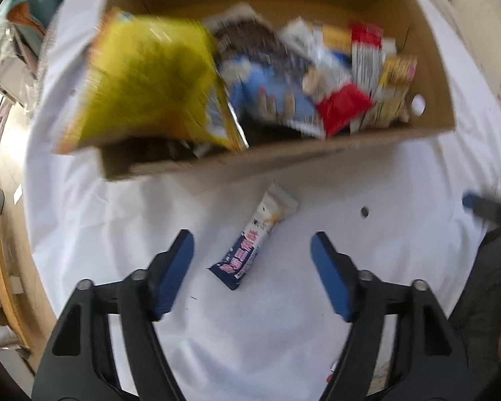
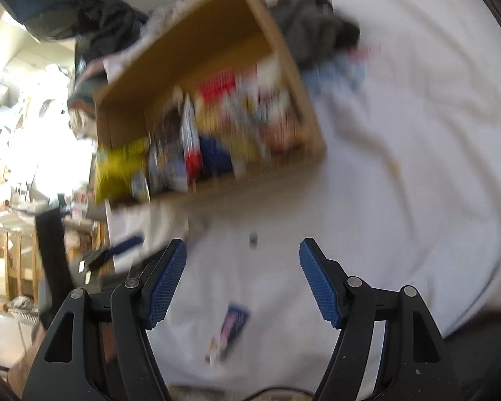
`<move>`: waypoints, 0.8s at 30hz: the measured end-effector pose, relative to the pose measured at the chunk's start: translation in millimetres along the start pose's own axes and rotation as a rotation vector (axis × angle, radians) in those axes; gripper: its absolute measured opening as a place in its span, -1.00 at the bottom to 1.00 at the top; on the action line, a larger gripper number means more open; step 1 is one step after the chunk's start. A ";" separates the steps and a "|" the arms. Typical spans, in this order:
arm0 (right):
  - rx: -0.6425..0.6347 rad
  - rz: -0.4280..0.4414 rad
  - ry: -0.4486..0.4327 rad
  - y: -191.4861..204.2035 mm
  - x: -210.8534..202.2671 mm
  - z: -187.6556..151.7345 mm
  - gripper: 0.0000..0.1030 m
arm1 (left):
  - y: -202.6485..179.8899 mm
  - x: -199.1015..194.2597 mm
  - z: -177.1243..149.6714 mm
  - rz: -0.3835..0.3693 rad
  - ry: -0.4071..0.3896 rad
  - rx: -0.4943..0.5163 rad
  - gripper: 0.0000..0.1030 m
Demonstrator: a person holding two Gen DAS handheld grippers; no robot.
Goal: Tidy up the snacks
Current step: 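Grasp the white candy stick with the left tool while the right tool grasps the blue wafer packet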
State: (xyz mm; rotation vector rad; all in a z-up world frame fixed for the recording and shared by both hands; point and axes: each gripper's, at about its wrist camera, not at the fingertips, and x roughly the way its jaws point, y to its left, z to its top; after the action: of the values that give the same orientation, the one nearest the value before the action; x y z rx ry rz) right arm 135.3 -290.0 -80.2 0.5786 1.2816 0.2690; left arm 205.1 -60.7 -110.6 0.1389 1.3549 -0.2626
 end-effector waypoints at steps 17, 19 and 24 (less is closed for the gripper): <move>-0.100 -0.097 0.267 32.1 83.6 -84.9 -0.62 | 3.0 7.6 -18.3 0.012 0.067 -0.041 -0.88; -0.114 -0.098 0.256 34.4 81.2 -85.7 -0.63 | 4.1 -1.5 -22.2 -0.003 0.057 -0.058 -0.89; -0.125 -0.035 0.195 37.8 58.9 -76.4 -0.63 | 10.8 -37.6 -35.0 -0.063 -0.004 -0.113 -0.92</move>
State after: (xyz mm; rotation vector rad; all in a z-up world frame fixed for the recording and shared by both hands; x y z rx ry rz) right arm 83.8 -209.8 -120.9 0.4305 1.4500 0.3812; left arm 167.8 -37.6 -81.9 0.0012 1.3687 -0.2389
